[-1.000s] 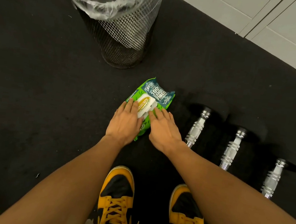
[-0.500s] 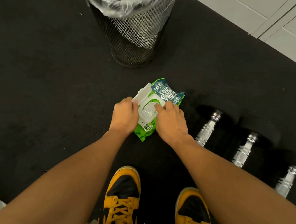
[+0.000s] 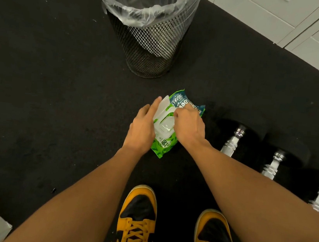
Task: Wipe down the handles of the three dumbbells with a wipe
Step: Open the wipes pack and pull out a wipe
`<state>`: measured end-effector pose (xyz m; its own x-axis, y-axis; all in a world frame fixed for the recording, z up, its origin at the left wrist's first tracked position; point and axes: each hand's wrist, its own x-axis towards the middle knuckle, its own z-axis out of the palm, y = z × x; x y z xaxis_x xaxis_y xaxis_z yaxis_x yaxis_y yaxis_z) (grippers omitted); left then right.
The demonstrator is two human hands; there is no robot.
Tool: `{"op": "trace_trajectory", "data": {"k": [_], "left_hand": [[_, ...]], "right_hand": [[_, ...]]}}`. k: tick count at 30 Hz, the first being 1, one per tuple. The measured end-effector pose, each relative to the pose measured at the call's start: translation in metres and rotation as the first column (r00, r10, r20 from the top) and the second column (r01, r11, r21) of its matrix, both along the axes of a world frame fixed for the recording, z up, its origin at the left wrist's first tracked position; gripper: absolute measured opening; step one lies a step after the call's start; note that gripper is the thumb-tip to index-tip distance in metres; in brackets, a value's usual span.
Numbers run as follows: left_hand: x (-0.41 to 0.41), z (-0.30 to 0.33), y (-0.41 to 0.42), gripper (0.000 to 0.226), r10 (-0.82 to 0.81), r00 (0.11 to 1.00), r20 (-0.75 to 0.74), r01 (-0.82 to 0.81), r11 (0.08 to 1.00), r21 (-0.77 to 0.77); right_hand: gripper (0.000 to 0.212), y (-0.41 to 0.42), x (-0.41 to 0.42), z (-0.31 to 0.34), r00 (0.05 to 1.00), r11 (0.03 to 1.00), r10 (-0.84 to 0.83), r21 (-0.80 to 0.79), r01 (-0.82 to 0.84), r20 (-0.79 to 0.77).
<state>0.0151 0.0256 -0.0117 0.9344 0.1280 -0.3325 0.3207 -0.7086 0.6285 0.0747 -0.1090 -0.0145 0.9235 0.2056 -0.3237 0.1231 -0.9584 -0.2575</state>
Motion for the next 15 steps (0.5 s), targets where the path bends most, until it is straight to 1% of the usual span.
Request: {"op": "trace_trajectory", "data": {"k": [2, 5, 8, 10, 12, 15], "left_hand": [[-0.001, 0.001, -0.001, 0.075, -0.04, 0.999, -0.014, 0.041, 0.998, 0.041], [-0.003, -0.005, -0.001, 0.083, -0.106, 0.994, 0.026, 0.102, 0.989, 0.107], [-0.001, -0.007, 0.0, 0.09, -0.133, 0.991, 0.033, 0.13, 0.988, 0.088], [0.002, -0.003, 0.002, 0.086, -0.148, 0.989, 0.023, 0.145, 0.985, 0.097], [0.005, 0.0, 0.003, 0.074, -0.175, 0.985, -0.006, 0.174, 0.978, 0.118], [0.006, -0.002, 0.004, 0.063, -0.21, 0.976, -0.066, 0.215, 0.972, 0.091]], "right_hand": [[0.018, -0.001, -0.002, 0.0, 1.0, 1.0, 0.009, -0.003, -0.009, 0.005], [0.017, 0.0, -0.004, 0.001, 0.999, 0.999, -0.029, 0.036, 0.029, 0.017], [0.018, 0.001, -0.011, 0.004, 0.998, 0.994, -0.053, 0.095, 0.051, 0.025], [0.018, 0.002, -0.019, 0.005, 0.997, 0.988, -0.067, 0.138, 0.063, 0.026], [0.018, 0.003, -0.028, 0.006, 0.996, 0.982, -0.09, 0.169, 0.086, 0.022], [0.02, 0.008, -0.043, 0.01, 0.995, 0.973, -0.103, 0.206, 0.1, 0.003]]}}
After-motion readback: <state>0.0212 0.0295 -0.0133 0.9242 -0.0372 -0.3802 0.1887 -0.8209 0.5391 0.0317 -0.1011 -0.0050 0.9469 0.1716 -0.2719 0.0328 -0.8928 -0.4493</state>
